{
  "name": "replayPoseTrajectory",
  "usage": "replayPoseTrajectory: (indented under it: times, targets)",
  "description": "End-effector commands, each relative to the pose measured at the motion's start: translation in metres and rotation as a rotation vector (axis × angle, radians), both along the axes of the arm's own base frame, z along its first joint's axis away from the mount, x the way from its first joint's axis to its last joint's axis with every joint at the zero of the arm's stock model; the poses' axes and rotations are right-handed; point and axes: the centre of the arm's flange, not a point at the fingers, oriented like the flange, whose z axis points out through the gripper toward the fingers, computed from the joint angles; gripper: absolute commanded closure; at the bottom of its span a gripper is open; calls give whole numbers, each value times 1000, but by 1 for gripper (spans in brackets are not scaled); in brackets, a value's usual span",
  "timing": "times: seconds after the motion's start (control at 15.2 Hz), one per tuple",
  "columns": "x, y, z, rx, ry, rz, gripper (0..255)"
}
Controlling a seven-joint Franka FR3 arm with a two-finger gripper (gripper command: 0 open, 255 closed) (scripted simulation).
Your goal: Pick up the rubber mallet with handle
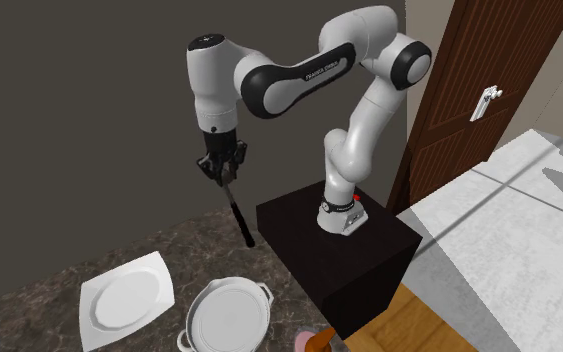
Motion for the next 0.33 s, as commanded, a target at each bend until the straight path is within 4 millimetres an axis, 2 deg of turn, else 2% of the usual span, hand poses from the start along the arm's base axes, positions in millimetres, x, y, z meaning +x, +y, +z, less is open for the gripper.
replayPoseTrajectory:
  times: [0.0,0.13,0.26]
  targets:
    - [1,0,10,0,0,0,255]
    - [1,0,21,0,0,0,255]
    - [1,0,22,0,0,0,255]
